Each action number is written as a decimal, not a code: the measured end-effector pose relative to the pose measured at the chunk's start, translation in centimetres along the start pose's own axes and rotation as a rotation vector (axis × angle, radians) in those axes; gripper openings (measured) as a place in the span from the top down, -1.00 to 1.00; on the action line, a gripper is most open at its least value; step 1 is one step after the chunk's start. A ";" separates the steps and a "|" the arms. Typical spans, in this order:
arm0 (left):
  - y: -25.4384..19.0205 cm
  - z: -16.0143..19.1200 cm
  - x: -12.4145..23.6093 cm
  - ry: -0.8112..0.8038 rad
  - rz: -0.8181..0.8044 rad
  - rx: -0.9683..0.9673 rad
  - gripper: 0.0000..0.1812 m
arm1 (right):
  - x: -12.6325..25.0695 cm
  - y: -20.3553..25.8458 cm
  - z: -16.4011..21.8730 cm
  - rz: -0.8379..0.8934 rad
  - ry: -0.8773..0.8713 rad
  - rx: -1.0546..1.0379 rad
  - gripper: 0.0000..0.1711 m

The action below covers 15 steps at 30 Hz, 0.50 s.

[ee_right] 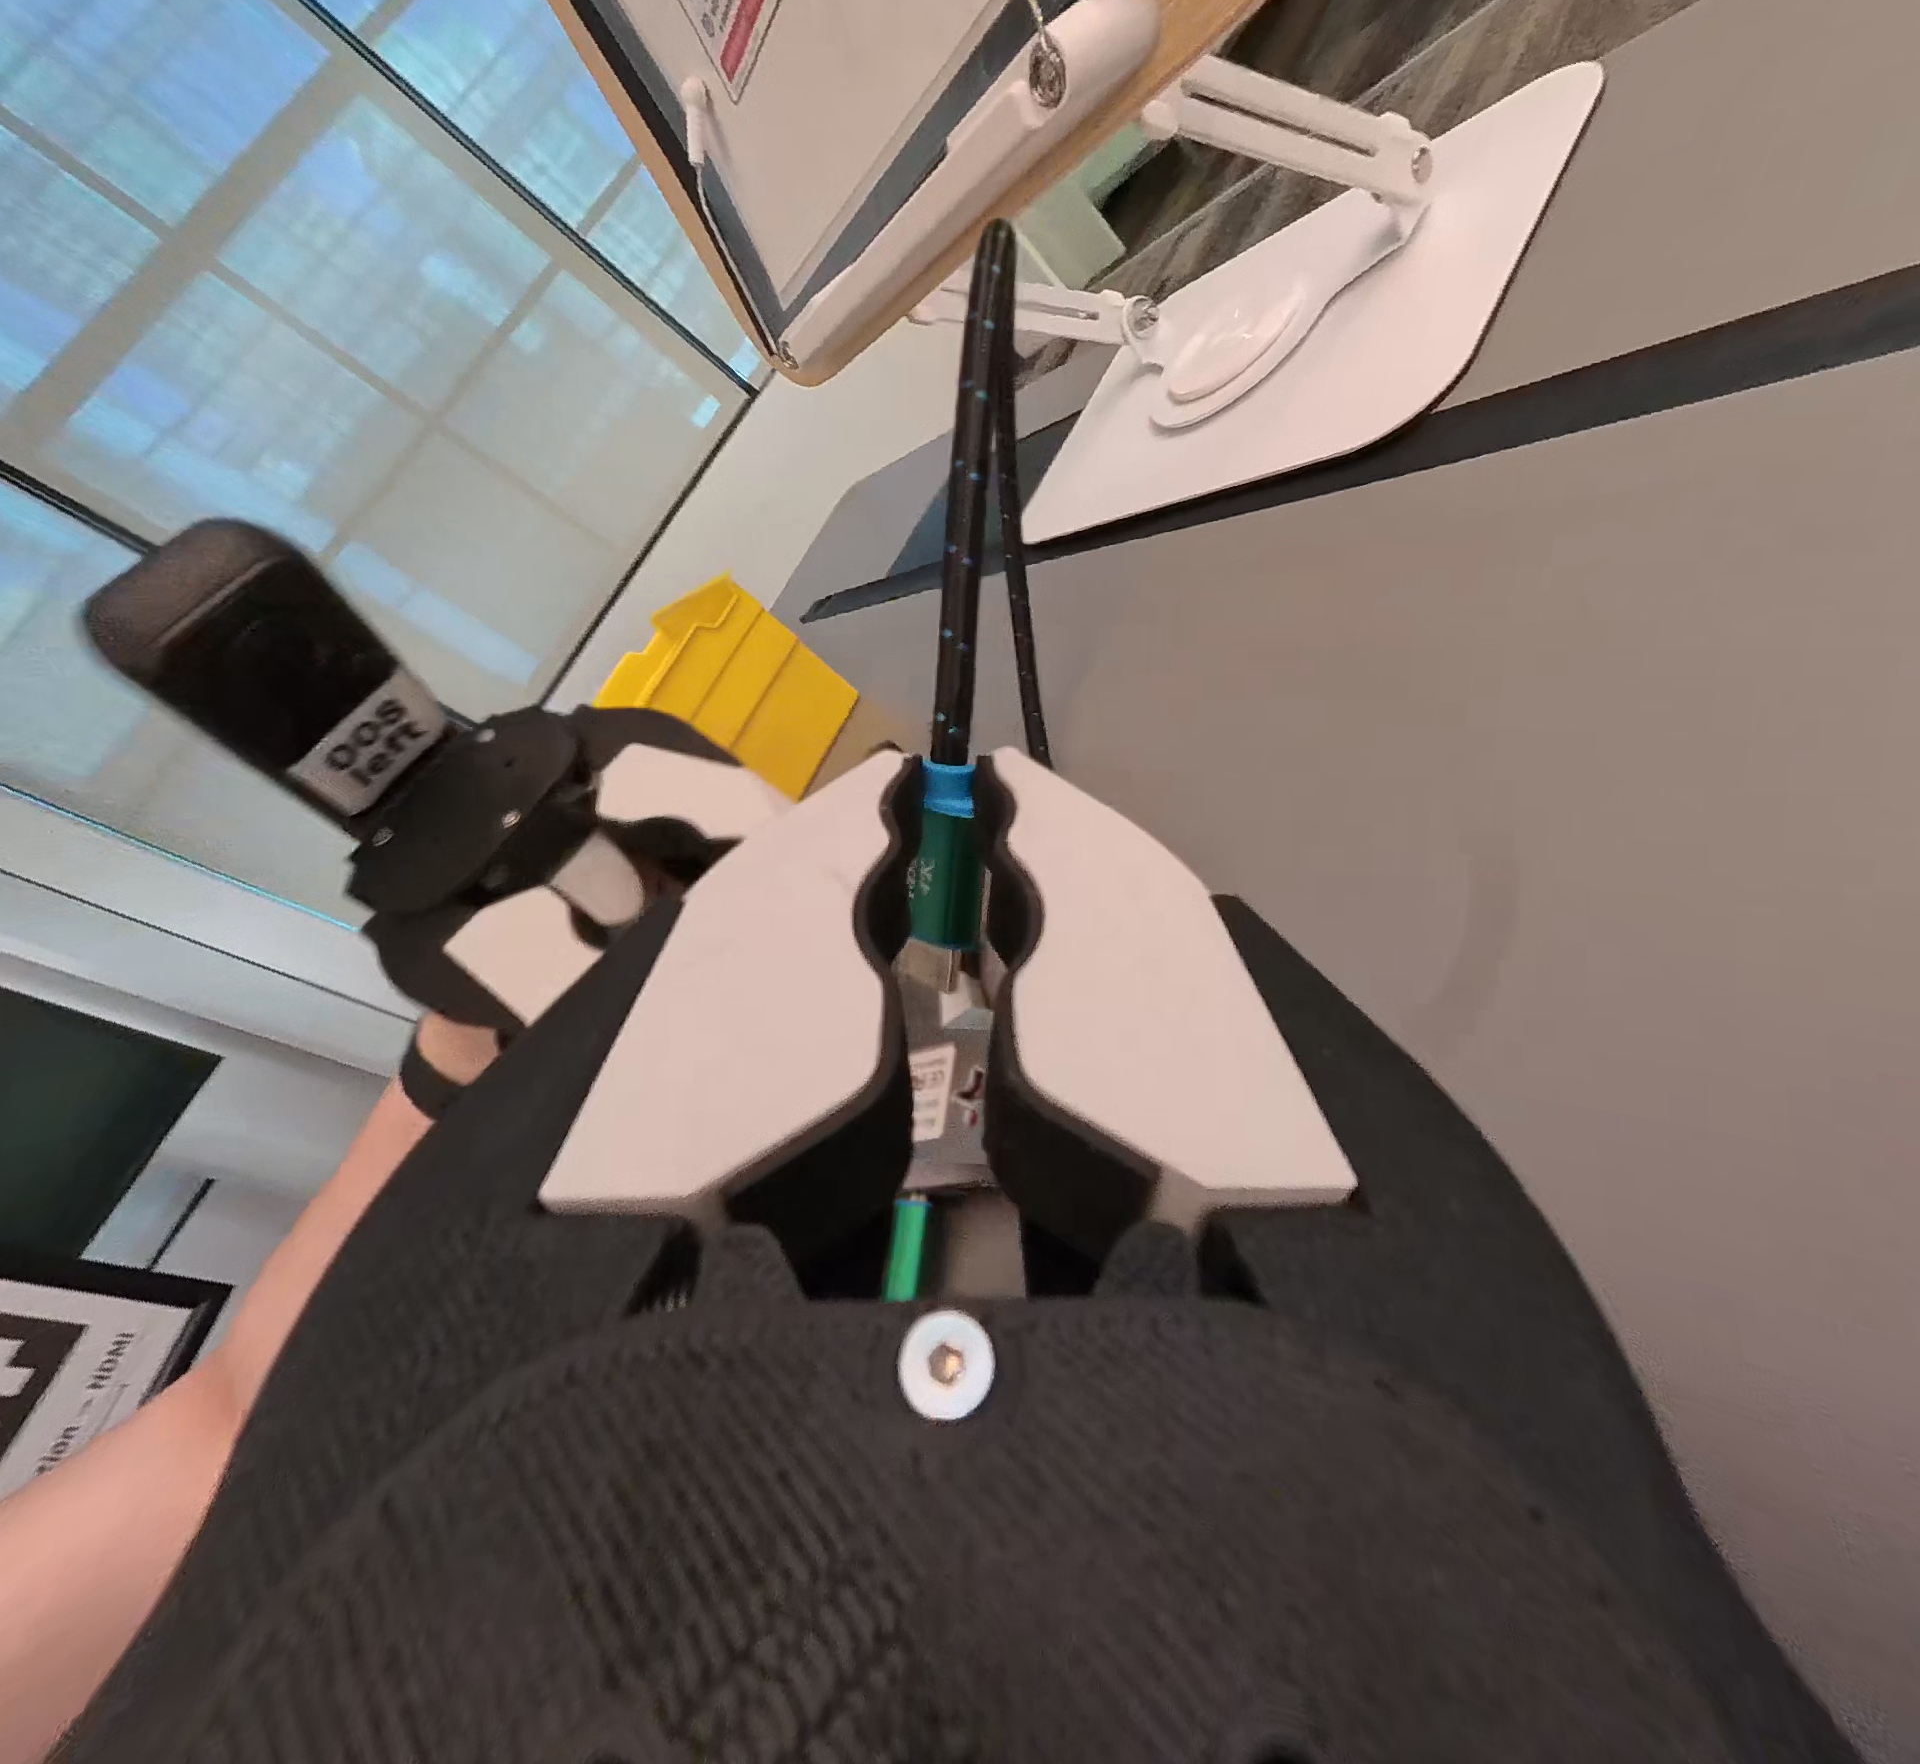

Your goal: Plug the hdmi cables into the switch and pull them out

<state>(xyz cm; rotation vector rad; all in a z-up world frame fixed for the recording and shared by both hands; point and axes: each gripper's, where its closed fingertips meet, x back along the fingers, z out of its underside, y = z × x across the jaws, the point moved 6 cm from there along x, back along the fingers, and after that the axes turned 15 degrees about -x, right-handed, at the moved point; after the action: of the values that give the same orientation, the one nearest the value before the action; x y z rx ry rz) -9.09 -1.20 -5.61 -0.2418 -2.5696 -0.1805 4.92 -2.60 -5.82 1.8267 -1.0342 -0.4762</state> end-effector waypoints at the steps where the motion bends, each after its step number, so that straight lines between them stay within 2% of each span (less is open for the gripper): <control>1: 0.5 -0.1 0.0 -0.033 -0.005 0.074 0.55 | -0.1 0.1 0.1 -0.014 0.002 -0.018 0.89; 6: 1.5 -0.7 -0.9 -0.145 0.016 0.331 0.51 | -0.6 0.8 1.0 -0.081 0.011 -0.094 0.89; 10: 1.3 -1.3 -1.4 -0.218 0.071 0.438 0.64 | -0.8 1.8 1.4 -0.113 0.016 -0.094 0.90; 13: 1.2 -1.5 -1.6 -0.267 0.161 0.500 0.86 | -1.0 2.5 1.8 -0.124 0.020 -0.079 0.89; 15: 1.2 -1.5 -1.5 -0.290 0.199 0.517 0.87 | -1.0 2.7 1.7 -0.124 0.021 -0.055 0.90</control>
<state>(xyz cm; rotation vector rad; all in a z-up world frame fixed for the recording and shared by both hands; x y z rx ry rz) -6.84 -0.54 -5.08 -0.3416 -2.7419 0.6279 1.95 -3.27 -4.38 1.8499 -0.8891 -0.5537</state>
